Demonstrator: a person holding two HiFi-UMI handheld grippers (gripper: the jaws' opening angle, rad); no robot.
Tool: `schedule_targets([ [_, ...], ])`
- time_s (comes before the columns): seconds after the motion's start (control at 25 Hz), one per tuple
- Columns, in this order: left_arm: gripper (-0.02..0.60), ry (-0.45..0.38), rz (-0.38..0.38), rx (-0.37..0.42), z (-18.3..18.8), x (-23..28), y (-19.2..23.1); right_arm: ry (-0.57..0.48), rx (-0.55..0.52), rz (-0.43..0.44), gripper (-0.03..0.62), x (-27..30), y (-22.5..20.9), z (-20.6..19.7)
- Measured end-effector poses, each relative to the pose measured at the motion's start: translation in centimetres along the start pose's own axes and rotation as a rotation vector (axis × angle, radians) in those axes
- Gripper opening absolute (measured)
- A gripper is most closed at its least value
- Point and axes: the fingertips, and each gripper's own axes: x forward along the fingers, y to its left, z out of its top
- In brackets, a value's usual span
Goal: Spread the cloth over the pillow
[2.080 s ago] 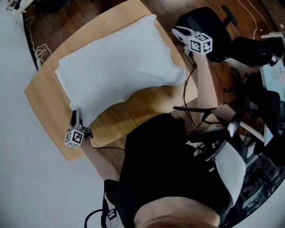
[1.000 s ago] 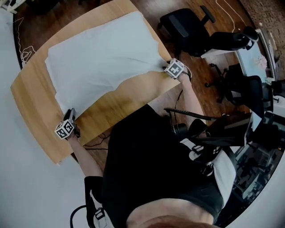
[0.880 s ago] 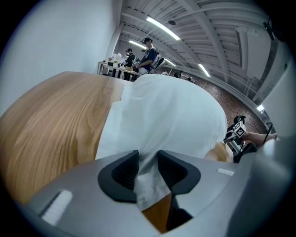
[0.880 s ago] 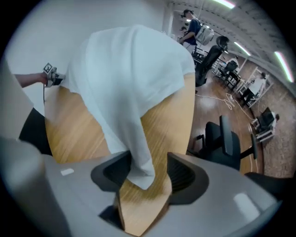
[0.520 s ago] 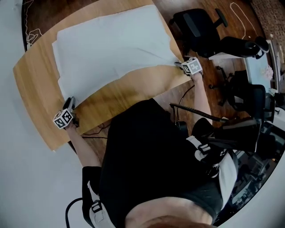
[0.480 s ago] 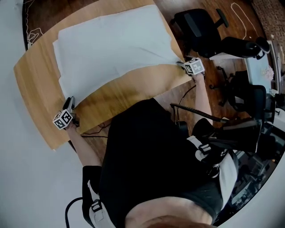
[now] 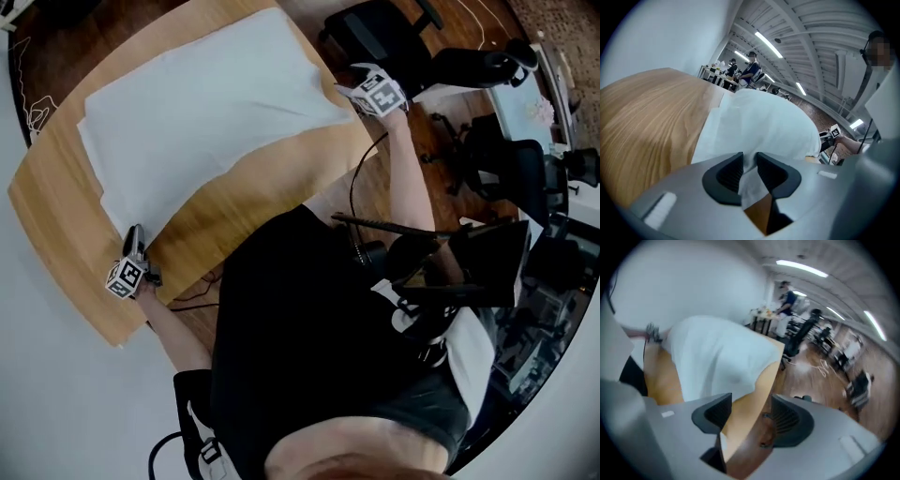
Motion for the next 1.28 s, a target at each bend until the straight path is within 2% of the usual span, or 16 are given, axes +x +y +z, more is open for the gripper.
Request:
schedule_targets([
  [0.08,0.095,0.035,0.027,0.003,-0.4,0.5,0.3,0.147,-0.292,0.053,0.26,4.1,0.5,-0.2],
  [0.16,0.095,0.061,0.04,0.005,-0.5,0.7,0.3,0.226,-0.488,0.114,0.246,6.9,1.1,-0.4],
  [0.2,0.095,0.073,0.046,-0.001,-0.7,0.8,0.5,0.238,-0.561,0.147,0.197,7.9,1.4,-0.1],
  [0.24,0.095,0.081,0.055,-0.006,-0.9,1.0,0.7,0.238,-0.612,0.191,0.079,8.6,1.9,0.1],
  [0.28,0.095,0.087,0.067,-0.009,-1.1,1.2,0.9,0.235,-0.636,0.228,0.006,9.2,2.2,0.3],
  [0.32,0.097,0.091,0.081,-0.01,-1.2,1.3,1.2,0.232,-0.63,0.238,0.005,9.7,1.8,0.3],
  [0.44,0.103,0.102,0.121,0.003,-1.4,1.2,1.9,0.185,-0.507,0.155,0.005,10.8,-1.3,0.3],
  [0.6,0.107,0.12,0.143,0.009,-1.8,1.3,1.8,0.111,-0.471,0.152,0.009,11.8,-1.2,0.9],
  [0.72,0.107,0.096,0.122,-0.001,-1.6,0.9,1.7,0.105,-0.371,0.123,0.093,11.6,-2.5,-0.1],
  [0.8,0.107,0.06,0.099,-0.03,-1.5,0.2,1.7,0.134,-0.287,0.057,0.117,10.4,-5.1,-2.1],
  [0.88,0.107,0.004,0.095,-0.042,-1.1,-1.2,1.9,0.12,-0.176,-0.029,0.117,8.4,-7.9,-3.6],
  [0.96,0.106,-0.068,0.101,-0.05,-0.4,-2.7,2.0,0.008,-0.002,-0.053,0.115,5.6,-9.1,-3.7],
  [1.08,0.086,-0.205,0.076,-0.039,2.8,-4.0,0.9,-0.175,0.254,0.09,0.034,0.9,-5.1,-1.8],
  [1.12,0.08,-0.237,0.048,-0.014,4.4,-3.6,0.0,-0.164,0.264,0.146,0.031,0.5,-3.0,-1.4],
  [1.2,0.08,-0.243,-0.033,0.055,7.4,-1.9,-2.0,-0.026,0.136,0.215,0.031,2.8,0.9,-1.3],
  [1.28,0.08,-0.157,-0.089,0.134,8.5,0.7,-3.5,0.055,-0.003,0.249,0.03,6.4,3.1,0.2],
])
